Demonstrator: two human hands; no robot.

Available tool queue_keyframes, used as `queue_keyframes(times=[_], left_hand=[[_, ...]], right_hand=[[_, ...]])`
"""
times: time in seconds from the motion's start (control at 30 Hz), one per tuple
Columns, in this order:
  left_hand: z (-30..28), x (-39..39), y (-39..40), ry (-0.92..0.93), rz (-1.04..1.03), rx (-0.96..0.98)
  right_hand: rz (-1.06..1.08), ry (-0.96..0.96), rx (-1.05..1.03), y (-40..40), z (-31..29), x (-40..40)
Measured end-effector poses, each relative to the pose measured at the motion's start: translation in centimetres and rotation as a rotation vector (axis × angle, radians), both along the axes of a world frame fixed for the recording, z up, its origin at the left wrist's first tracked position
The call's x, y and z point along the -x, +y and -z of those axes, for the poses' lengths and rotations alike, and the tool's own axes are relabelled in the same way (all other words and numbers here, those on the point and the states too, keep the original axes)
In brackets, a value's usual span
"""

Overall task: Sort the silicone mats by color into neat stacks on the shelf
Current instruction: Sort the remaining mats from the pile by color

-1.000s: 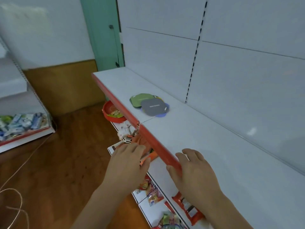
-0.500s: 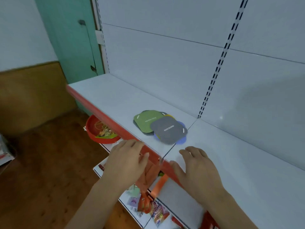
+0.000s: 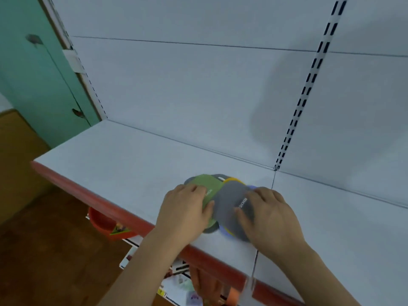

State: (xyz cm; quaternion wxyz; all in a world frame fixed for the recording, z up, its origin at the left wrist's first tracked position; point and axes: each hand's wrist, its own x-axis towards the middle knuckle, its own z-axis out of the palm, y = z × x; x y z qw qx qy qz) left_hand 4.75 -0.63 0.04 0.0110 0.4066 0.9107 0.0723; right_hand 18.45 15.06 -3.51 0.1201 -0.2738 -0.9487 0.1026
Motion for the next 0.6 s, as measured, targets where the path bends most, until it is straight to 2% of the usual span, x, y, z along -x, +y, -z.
queue_keyframes(times=[0.17, 0.3, 0.5, 0.6], left_hand=[[0.3, 2.8, 2.2, -0.040, 0.130, 0.026], [1.2, 4.9, 3.0, -0.085, 0.259, 0.006], [1.9, 8.5, 2.4, -0.082, 0.348, -0.064], [2.3, 9.5, 1.8, -0.081, 0.337, -0.055]], right_hand=[[0.179, -0.128, -0.030, 0.5, 0.2, -0.2], [0.305, -0.173, 0.033, -0.7, -0.2, -0.2], [0.490, 0.034, 0.028, -3.1, -1.3, 0.5], [0.474, 0.221, 0.001, -4.3, -1.1, 0.2]])
